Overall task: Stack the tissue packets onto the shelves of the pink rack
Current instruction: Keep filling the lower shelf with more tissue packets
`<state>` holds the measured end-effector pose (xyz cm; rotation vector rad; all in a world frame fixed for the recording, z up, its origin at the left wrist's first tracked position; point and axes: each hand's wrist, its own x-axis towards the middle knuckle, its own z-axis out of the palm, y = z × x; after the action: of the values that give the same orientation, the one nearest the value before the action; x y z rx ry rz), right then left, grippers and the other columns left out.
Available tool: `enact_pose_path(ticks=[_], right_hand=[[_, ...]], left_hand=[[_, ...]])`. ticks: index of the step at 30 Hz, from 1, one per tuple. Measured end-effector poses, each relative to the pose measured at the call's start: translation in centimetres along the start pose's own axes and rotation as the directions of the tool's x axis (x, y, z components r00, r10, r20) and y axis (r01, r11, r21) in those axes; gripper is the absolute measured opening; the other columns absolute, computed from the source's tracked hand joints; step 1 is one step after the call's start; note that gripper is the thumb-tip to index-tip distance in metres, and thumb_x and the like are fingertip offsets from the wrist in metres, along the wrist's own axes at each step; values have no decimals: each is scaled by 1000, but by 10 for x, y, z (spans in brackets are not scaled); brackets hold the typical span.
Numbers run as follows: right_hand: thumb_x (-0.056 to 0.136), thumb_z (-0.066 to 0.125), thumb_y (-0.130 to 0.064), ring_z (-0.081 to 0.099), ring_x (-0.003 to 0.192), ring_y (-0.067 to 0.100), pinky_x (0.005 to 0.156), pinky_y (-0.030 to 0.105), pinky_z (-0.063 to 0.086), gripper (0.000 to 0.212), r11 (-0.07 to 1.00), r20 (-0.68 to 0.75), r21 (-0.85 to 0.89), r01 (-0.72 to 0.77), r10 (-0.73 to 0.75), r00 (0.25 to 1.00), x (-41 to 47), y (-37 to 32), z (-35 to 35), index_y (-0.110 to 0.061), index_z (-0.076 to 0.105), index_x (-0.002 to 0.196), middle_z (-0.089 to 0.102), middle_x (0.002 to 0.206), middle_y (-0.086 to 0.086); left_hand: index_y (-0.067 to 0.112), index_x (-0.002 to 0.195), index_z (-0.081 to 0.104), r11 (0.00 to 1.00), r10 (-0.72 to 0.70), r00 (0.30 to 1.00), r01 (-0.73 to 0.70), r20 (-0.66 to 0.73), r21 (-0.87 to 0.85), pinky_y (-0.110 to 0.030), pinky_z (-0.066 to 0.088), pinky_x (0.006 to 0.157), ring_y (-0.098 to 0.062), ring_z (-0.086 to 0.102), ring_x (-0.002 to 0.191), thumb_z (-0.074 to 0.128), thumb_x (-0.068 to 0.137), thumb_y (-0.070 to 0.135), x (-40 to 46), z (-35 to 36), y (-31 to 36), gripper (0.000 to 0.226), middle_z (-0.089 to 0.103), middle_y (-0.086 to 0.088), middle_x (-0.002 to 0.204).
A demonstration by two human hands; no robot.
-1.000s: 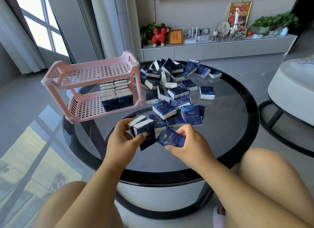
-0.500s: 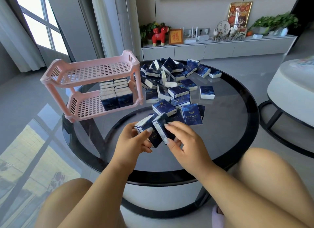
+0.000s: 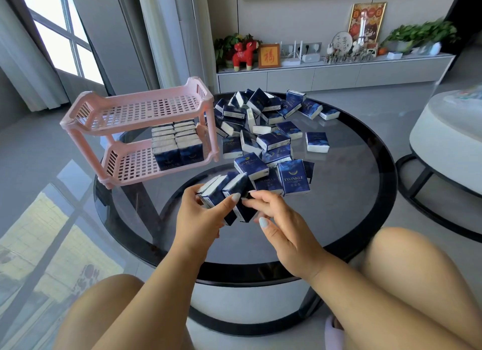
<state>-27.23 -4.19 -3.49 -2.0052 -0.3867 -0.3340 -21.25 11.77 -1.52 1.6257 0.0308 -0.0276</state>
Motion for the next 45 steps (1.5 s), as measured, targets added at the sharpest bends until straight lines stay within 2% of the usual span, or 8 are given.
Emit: enact_pose_path(ticks=[6, 9, 15, 20, 25, 34, 40, 45], right_hand=[[88, 45, -29, 53, 108, 10, 92, 25, 42, 42, 993, -159, -114, 16, -34, 987, 0, 2, 1, -21, 44, 129, 54, 126, -9], [80, 62, -20, 38, 126, 8, 104, 25, 35, 64, 963, -258, -239, -120, 56, 965, 5, 8, 2, -18, 35, 138, 39, 135, -7], [91, 55, -21, 37, 131, 6, 101, 19, 33, 76, 941, -17, -49, -335, 334, 942, 8, 6, -2, -37, 8, 148, 33, 148, -10], [89, 35, -54, 25, 130, -18, 107, 13, 23, 61, 916, 87, 191, -353, 343, 935, 4, -1, -8, -44, 16, 146, 26, 149, -24], [66, 24, -92, 20, 122, -29, 103, 10, 19, 91, 918, 83, 206, -337, 327, 941, 4, -1, -9, -48, 15, 145, 23, 137, -43], [63, 20, -94, 27, 115, -31, 98, 4, 22, 80, 919, 200, 151, -365, 333, 922, 6, -2, -7, -62, 10, 136, 29, 123, -51], [85, 21, -65, 26, 117, -31, 95, -1, 21, 37, 929, 250, 74, -363, 335, 909, 7, -14, -9, -72, 12, 120, 29, 114, -60], [72, 21, -88, 23, 125, -26, 100, 1, 19, 64, 944, 237, 87, -318, 291, 927, 9, -14, -7, -63, 19, 132, 29, 130, -51]], left_hand=[[19, 111, 50, 986, 89, 996, -85, -22, 142, -30, 55, 62, -1, 61, 60, 80, 76, 20, 0, 4, -1, 46, 61, 12, 85], [23, 109, 48, 977, 124, 989, -135, 74, 167, -14, 49, 56, 5, 61, 58, 80, 77, 15, -5, 8, 0, 46, 62, 16, 89], [26, 118, 48, 965, 159, 965, -196, 208, 173, -30, 58, 72, -2, 64, 71, 82, 75, 12, -7, 8, -4, 57, 62, 14, 107], [23, 125, 45, 942, 215, 942, -270, 259, 199, -10, 47, 65, 6, 59, 71, 84, 71, 10, -8, 9, -1, 67, 59, 17, 108], [23, 128, 45, 914, 249, 920, -326, 302, 240, -9, 45, 63, 3, 55, 68, 83, 71, 7, -4, 5, -1, 71, 59, 18, 108], [33, 121, 44, 883, 205, 915, -326, 348, 339, -9, 46, 70, 6, 54, 82, 89, 66, 23, 1, -2, -6, 72, 58, 16, 115], [27, 115, 52, 863, 183, 925, -313, 333, 396, -6, 44, 66, 11, 58, 83, 89, 65, 23, 3, -8, -7, 63, 63, 20, 100], [23, 117, 57, 861, 158, 934, -289, 320, 419, -8, 46, 67, 5, 62, 81, 89, 64, 26, 5, -23, -6, 63, 68, 16, 99]])
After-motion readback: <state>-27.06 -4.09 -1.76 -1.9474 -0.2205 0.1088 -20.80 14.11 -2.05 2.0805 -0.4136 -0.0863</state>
